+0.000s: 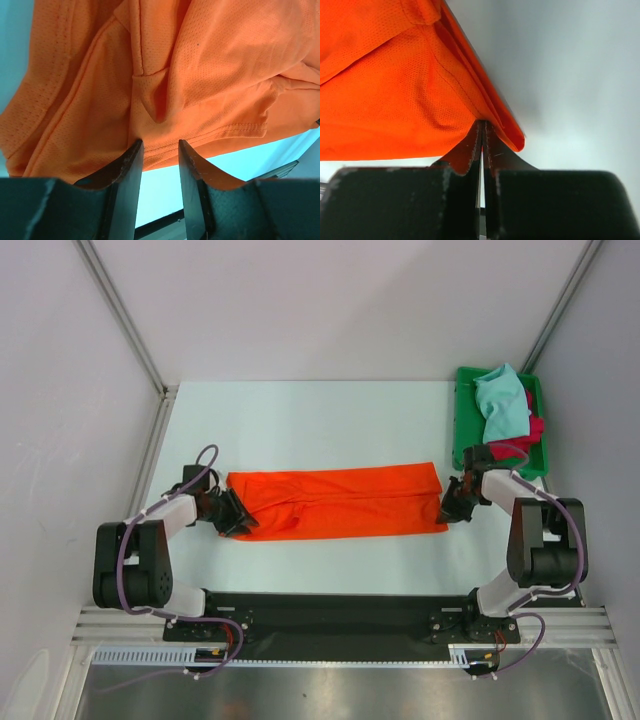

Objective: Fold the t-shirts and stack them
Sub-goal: Fold the tshirt

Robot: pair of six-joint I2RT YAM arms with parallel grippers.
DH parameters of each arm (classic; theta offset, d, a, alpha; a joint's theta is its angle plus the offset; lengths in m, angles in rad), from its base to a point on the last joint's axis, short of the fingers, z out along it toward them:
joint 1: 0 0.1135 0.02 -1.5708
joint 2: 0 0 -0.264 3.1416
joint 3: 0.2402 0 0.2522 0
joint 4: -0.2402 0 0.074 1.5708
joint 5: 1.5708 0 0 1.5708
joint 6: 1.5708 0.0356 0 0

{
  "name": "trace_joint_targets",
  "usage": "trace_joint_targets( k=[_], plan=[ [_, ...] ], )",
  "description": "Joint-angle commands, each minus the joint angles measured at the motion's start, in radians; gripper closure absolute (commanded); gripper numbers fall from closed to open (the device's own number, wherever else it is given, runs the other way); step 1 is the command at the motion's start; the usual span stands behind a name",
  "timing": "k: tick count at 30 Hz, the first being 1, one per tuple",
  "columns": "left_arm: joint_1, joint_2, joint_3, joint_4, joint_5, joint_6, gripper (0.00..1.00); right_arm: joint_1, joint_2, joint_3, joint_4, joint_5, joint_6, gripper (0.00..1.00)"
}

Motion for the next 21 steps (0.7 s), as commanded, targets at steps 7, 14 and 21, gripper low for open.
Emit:
trace_joint_targets(
  k=[7, 14, 21],
  plan=[
    [0.008, -0.094, 0.032, -0.044, -0.087, -0.01, 0.59, -0.021, -0.056, -0.031, -0.088, 0.067, 0.054, 0.96],
    [0.011, -0.286, 0.098, -0.21, -0.274, -0.048, 0.45, 0.048, -0.198, 0.082, -0.119, 0.01, 0.022, 0.54],
    [0.091, -0.357, -0.05, -0.154, -0.25, -0.158, 0.41, 0.176, -0.224, 0.185, -0.142, -0.053, -0.03, 0.46]
  ],
)
